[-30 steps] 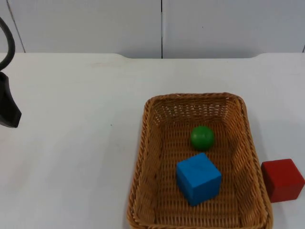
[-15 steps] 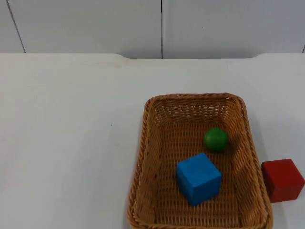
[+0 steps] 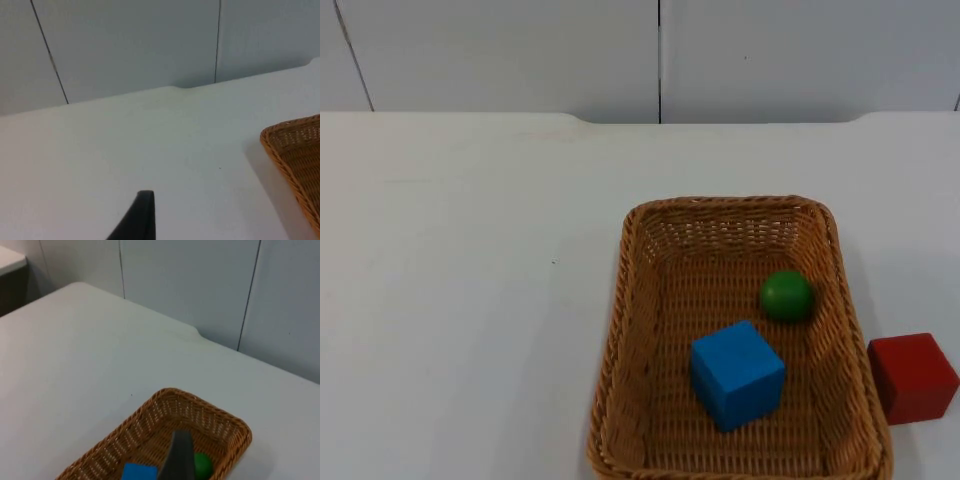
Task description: Place all geometric objects except the red cube into the basket.
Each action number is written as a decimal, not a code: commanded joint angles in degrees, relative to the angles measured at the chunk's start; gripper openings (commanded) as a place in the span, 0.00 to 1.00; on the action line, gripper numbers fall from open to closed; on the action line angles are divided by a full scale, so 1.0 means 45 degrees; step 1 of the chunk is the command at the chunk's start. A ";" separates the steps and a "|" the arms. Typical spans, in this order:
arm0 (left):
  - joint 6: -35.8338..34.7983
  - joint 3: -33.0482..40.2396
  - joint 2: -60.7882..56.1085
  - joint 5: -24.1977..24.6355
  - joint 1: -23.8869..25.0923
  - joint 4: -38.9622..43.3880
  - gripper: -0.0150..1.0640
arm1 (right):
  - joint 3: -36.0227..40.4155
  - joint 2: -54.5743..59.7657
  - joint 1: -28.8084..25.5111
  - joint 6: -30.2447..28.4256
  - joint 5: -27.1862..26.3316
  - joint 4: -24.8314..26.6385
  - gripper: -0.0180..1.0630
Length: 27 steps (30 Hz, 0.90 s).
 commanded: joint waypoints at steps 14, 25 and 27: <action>-0.0603 0.2313 -0.2723 0.0263 0.0051 0.0013 0.99 | 0.1098 -0.5044 0.0076 0.0006 0.3088 -0.0108 0.64; -0.1346 0.2313 -0.2723 0.0166 0.0051 0.0552 0.99 | 0.1098 -0.6905 0.0076 0.0285 0.5312 -0.0124 0.64; -0.1550 0.2313 -0.2723 0.0166 0.0051 0.0713 0.99 | 0.1098 -0.6905 0.0076 0.0285 0.5688 -0.0124 0.64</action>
